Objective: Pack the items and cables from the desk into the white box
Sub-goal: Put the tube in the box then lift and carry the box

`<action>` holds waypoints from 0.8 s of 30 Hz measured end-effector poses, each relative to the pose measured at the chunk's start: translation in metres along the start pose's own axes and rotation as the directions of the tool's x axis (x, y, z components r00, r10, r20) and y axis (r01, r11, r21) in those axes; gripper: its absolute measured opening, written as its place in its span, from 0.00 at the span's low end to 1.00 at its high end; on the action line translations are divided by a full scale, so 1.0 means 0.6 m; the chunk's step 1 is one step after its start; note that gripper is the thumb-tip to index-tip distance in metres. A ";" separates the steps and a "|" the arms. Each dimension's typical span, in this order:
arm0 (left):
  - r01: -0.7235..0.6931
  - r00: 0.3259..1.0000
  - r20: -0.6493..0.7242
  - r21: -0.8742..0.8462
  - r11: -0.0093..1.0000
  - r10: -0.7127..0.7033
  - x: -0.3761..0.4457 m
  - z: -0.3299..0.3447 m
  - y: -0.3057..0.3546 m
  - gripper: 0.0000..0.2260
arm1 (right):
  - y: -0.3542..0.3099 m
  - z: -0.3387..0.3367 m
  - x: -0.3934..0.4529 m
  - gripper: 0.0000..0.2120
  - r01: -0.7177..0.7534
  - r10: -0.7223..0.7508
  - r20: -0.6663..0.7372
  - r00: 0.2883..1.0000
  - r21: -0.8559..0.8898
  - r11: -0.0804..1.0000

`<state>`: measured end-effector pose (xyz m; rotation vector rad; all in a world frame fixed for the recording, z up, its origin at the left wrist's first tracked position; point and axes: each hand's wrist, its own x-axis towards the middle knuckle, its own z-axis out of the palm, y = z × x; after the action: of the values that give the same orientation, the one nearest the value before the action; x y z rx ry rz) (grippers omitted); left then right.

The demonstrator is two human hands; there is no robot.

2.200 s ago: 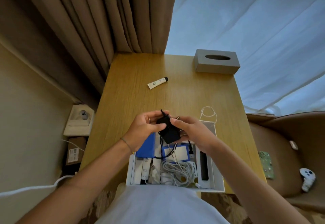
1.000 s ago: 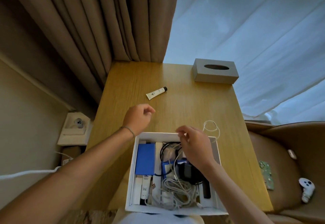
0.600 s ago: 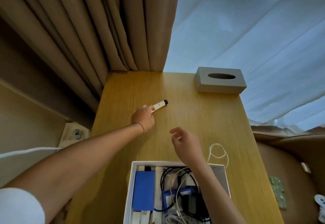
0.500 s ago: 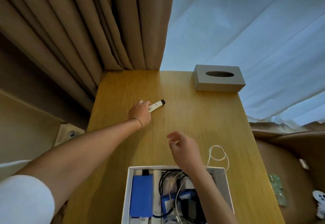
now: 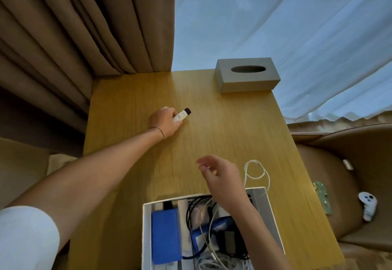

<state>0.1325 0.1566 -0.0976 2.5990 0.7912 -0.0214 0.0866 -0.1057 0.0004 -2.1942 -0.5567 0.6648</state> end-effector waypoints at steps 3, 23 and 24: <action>-0.060 0.998 -0.039 -0.117 0.991 0.056 -0.045 -0.032 0.034 0.11 | -0.005 -0.017 -0.007 0.09 0.018 -0.017 -0.027 0.999 0.038 0.999; -0.226 0.971 0.041 -0.152 0.962 0.234 -0.489 -0.050 0.127 0.12 | 0.105 -0.132 -0.057 0.33 -0.281 0.296 -0.281 0.913 0.096 0.955; -0.240 0.969 0.042 -0.095 0.966 0.245 -0.492 -0.043 0.125 0.13 | 0.111 -0.135 -0.056 0.36 -0.341 0.377 -0.168 0.911 0.209 0.917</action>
<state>-0.0775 -0.0455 -0.0052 2.5801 0.4406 0.0164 0.1223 -0.2099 0.0053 -2.1804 0.0207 0.6375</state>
